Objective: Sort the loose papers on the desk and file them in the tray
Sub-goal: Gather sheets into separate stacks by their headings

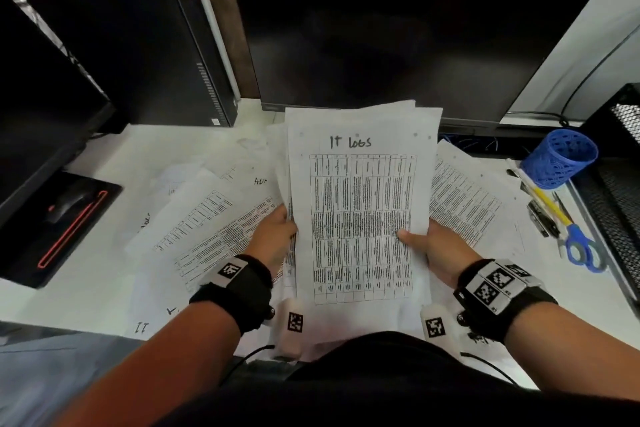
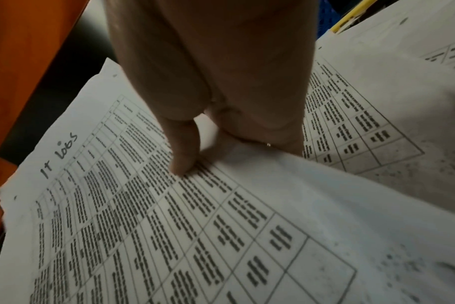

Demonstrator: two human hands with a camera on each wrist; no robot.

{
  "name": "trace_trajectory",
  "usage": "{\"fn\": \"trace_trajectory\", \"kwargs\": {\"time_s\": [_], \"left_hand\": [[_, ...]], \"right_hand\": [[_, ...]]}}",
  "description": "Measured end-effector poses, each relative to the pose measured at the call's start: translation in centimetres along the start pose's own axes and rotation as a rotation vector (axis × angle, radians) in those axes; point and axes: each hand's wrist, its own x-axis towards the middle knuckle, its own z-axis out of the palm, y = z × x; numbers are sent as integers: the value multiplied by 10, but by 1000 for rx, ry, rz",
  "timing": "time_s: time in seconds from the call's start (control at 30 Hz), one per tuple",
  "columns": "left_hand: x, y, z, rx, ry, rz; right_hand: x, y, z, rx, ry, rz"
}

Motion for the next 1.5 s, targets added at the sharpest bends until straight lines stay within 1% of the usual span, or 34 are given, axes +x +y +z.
{"fn": "trace_trajectory", "kwargs": {"time_s": [0.03, 0.07, 0.1, 0.13, 0.17, 0.2, 0.23, 0.27, 0.3, 0.33, 0.37, 0.4, 0.53, 0.57, 0.67, 0.7, 0.73, 0.8, 0.93, 1.0, 1.07, 1.13, 1.2, 1.27, 1.3, 1.33, 1.37, 1.4, 1.5], "left_hand": [[0, -2, 0, 21, -38, -9], [0, -5, -2, 89, -83, -1], [1, -7, -6, 223, -132, 22], [5, -10, -12, 413, -169, 54], [11, -13, -21, 623, -165, 75], [18, -15, -31, 795, -117, 86], [25, -17, -43, 915, -39, 86], [31, -18, -54, 974, 55, 71], [38, -19, -66, 979, 151, 44], [44, -20, -78, 956, 224, 11], [49, -21, -89, 949, 263, -25], [55, -23, -99, 985, 265, -60], [68, -35, -127, 1196, 119, -147], [68, -37, -128, 1225, 116, -158], [64, -41, -122, 1348, 171, -174], [63, -42, -120, 1321, 161, -183], [63, -43, -120, 1251, 142, -178], [67, -45, -121, 1151, 116, -119], [75, -30, -130, 1225, 19, -17], [78, -14, -134, 1277, -5, 59], [84, 4, -134, 1413, -19, 126], [92, 24, -126, 1616, -74, 136], [98, 36, -112, 1772, -210, 174], [99, 37, -93, 1908, -360, 259], [99, 32, -83, 1952, -409, 315], [100, 25, -75, 1947, -442, 360], [101, 17, -69, 1904, -470, 370], [101, 10, -64, 1860, -493, 351], [101, 3, -55, 1833, -527, 264]], "right_hand": [[0, 1, 1, -45, 25, -11], [1, 2, -1, -57, 76, -8], [2, 3, -4, -38, 137, 6], [2, 5, -9, -19, 193, 25], [3, 8, -15, -25, 261, 41], [3, 11, -23, -63, 331, 53], [4, 15, -31, -100, 397, 67], [5, 19, -38, -125, 444, 85], [5, 22, -44, -141, 467, 105], [7, 27, -48, -157, 475, 121], [8, 32, -53, -169, 475, 131], [10, 38, -55, -179, 472, 137], [14, 52, -56, -256, 418, 162], [14, 51, -56, -288, 400, 177], [17, 54, -59, -334, 348, 200], [18, 56, -61, -328, 329, 204], [21, 59, -63, -312, 321, 201], [28, 65, -69, -289, 316, 213], [49, 84, -83, -262, 287, 256], [54, 88, -87, -261, 277, 266], [56, 90, -89, -258, 260, 273], [59, 94, -92, -247, 253, 278], [62, 95, -94, -245, 255, 285], [61, 95, -93, -225, 249, 286], [61, 94, -93, -219, 246, 287], [60, 94, -92, -221, 243, 282], [59, 93, -92, -228, 243, 281], [59, 93, -92, -229, 245, 278], [59, 95, -92, -207, 246, 278]]}}
